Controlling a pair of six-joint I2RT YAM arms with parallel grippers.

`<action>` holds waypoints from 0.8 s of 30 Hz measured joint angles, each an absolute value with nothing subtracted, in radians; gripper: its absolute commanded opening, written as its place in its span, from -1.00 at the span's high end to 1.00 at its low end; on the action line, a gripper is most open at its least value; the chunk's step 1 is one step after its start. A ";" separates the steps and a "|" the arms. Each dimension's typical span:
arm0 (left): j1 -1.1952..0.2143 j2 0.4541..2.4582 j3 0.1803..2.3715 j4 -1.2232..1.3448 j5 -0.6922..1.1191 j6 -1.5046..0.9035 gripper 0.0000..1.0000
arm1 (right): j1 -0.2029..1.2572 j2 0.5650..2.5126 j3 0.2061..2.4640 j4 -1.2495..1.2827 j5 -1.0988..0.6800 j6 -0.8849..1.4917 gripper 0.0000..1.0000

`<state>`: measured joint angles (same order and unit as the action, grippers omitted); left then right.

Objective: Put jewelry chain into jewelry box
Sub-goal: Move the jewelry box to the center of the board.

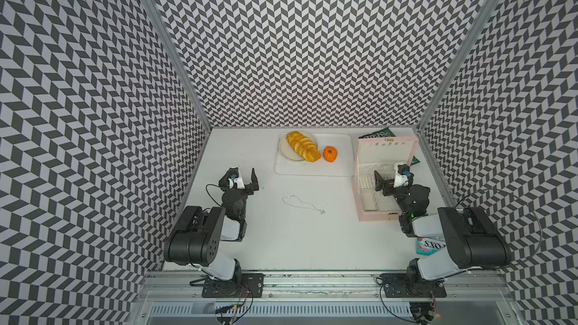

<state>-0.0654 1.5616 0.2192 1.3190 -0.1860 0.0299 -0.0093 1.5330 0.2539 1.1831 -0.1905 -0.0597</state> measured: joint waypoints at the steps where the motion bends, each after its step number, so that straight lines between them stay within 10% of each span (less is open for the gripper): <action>1: -0.065 1.562 0.219 1.319 -0.186 0.030 -1.00 | -0.010 1.533 0.254 1.183 -0.191 -0.060 -1.00; 24: -0.023 1.455 0.250 1.158 -0.174 -0.006 -1.00 | 0.025 1.406 0.243 1.099 -0.059 -0.032 -1.00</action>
<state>-0.0235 1.4551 0.2501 1.1576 -0.1738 -0.0055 0.0254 1.4063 0.2428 1.0992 -0.0586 -0.0319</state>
